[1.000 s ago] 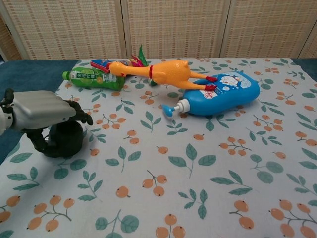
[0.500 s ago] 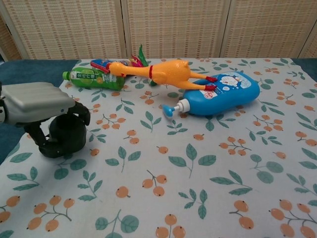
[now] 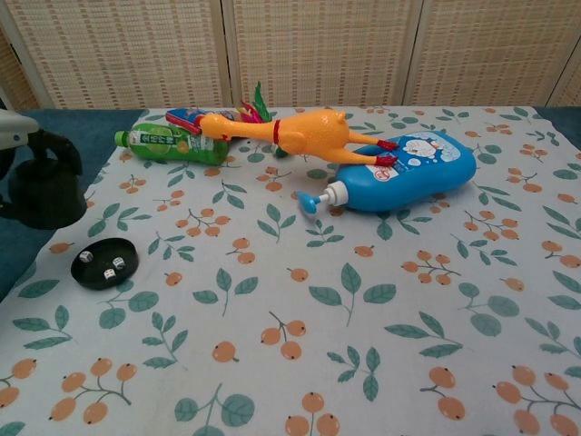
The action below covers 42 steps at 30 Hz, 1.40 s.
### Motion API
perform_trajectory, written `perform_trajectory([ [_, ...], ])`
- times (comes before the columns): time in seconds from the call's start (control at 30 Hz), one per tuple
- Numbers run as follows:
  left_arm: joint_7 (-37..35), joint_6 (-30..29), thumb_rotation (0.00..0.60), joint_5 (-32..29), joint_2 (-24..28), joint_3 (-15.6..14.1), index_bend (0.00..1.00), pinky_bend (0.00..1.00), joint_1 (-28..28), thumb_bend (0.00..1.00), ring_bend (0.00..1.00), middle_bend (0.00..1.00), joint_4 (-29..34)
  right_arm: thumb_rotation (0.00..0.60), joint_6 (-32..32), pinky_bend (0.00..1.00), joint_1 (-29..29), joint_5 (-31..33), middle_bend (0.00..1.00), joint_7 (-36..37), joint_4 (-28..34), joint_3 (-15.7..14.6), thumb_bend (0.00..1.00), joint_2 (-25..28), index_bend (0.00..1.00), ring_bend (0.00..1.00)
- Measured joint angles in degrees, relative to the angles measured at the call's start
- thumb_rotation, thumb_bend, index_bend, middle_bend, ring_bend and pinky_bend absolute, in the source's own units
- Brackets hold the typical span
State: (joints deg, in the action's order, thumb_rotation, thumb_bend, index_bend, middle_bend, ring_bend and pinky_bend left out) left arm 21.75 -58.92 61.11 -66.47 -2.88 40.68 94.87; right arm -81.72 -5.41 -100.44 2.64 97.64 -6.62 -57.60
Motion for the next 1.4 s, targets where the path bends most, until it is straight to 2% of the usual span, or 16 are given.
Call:
perform_trajectory([
  [0.13,-6.57,5.69,0.6,-1.04,-1.55,0.95,0.4,0.49,-0.55,0.4,0.31,0.42,-8.88,0.6,0.1,0.0,0.05,-0.02,0.0,-0.91,0.25,-0.02,0.13,-0.3,0.0,0.0],
  [0.2,-8.77,8.0,0.6,-0.88,-2.32,1.24,0.36,0.45,-0.74,0.4,0.27,0.38,-11.62,0.6,0.1,0.0,0.12,0.02,0.0,-1.35,0.36,-0.02,0.13,-0.44,0.0,0.0],
  [0.3,-10.19,11.11,0.6,-0.73,-3.16,1.41,0.15,0.34,-0.78,0.39,0.09,0.17,-13.72,0.6,0.69,0.0,0.07,0.2,0.0,-2.1,0.52,-0.07,0.13,-0.71,0.0,0.0],
  [0.4,-10.58,13.16,0.6,-0.85,-4.12,1.42,0.01,0.26,-0.74,0.38,0.0,0.02,-15.68,0.6,0.91,0.0,0.06,0.29,0.0,-2.59,0.7,-0.12,0.13,-0.93,0.0,0.0],
  [0.63,-15.51,14.01,0.6,1.16,-5.86,2.58,0.0,0.22,-1.72,0.3,0.0,0.0,-18.84,0.6,1.62,0.0,-0.05,1.4,0.0,-3.11,1.02,0.14,0.13,-0.91,0.0,0.0],
  [0.8,-17.81,12.78,0.6,4.03,-4.49,3.13,0.0,0.17,-2.91,0.31,0.0,0.0,-17.97,0.6,1.49,0.0,-0.09,1.37,0.0,-3.07,0.92,0.27,0.13,-1.02,0.0,0.0],
  [0.9,-18.96,9.26,0.6,6.12,-2.95,3.32,0.0,0.11,-4.3,0.33,0.0,0.0,-15.7,0.6,0.8,0.0,0.05,1.17,0.0,-2.98,0.79,0.4,0.13,-1.09,0.0,0.0],
  [1.0,-21.07,1.7,0.6,10.6,-1.41,2.9,0.0,0.07,-7.29,0.36,0.0,0.0,-13.13,0.6,-0.86,0.0,0.46,1.02,0.0,-3.35,0.14,0.94,0.13,-1.75,0.0,0.0],
  [1.1,-23.83,-9.31,0.6,16.72,-0.53,1.27,0.0,0.06,-12.27,0.37,0.0,0.0,-11.56,0.6,-1.44,0.0,0.74,1.59,0.0,-4.91,-0.56,1.6,0.13,-2.9,0.0,0.0],
  [1.23,-25.87,-25.57,0.6,23.92,-0.91,-2.07,0.0,0.05,-22.88,0.37,0.0,0.0,-11.58,0.6,-0.19,0.0,0.79,4.04,0.0,-7.7,-0.63,2.32,0.13,-3.84,0.0,0.0],
  [1.33,-27.42,-33.57,0.6,28.36,-1.72,-3.43,0.0,0.04,-29.96,0.37,0.0,0.0,-12.81,0.6,0.67,0.0,0.6,4.89,0.0,-8.56,-0.36,2.71,0.13,-4.16,0.0,0.0],
  [1.4,-29.66,-35.83,0.6,30.12,-2.15,-3.73,0.0,0.04,-31.92,0.37,0.0,0.0,-13.96,0.6,0.75,0.0,0.6,5.25,0.0,-8.8,-0.12,2.88,0.13,-4.17,0.0,0.0],
])
